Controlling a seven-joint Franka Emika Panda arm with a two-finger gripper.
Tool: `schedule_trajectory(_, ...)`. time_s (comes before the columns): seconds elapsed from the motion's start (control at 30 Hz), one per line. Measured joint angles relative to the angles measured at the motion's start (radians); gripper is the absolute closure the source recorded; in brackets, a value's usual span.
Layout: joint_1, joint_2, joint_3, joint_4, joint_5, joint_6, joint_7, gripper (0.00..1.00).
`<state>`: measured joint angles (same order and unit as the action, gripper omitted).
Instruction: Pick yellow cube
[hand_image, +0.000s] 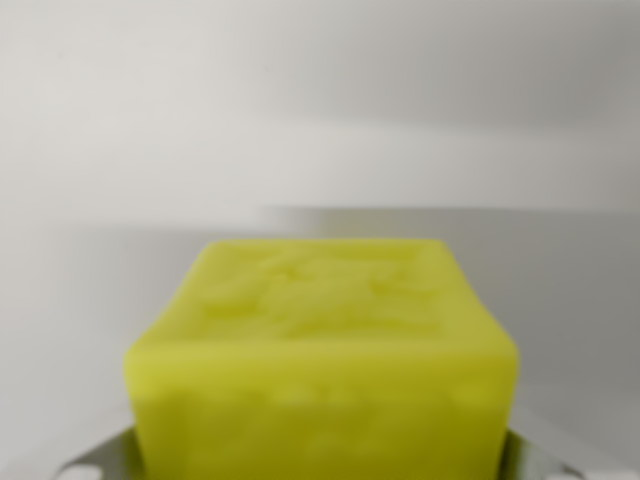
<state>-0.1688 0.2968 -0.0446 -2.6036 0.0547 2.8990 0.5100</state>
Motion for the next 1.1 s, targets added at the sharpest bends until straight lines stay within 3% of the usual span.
schedule_trajectory(0.5,-0.006,-0.081,0.001,-0.015,-0.023,-0.066,0.017,1.00)
schedule_trajectory(1.1,-0.010,-0.175,0.001,-0.025,-0.040,-0.150,0.030,1.00)
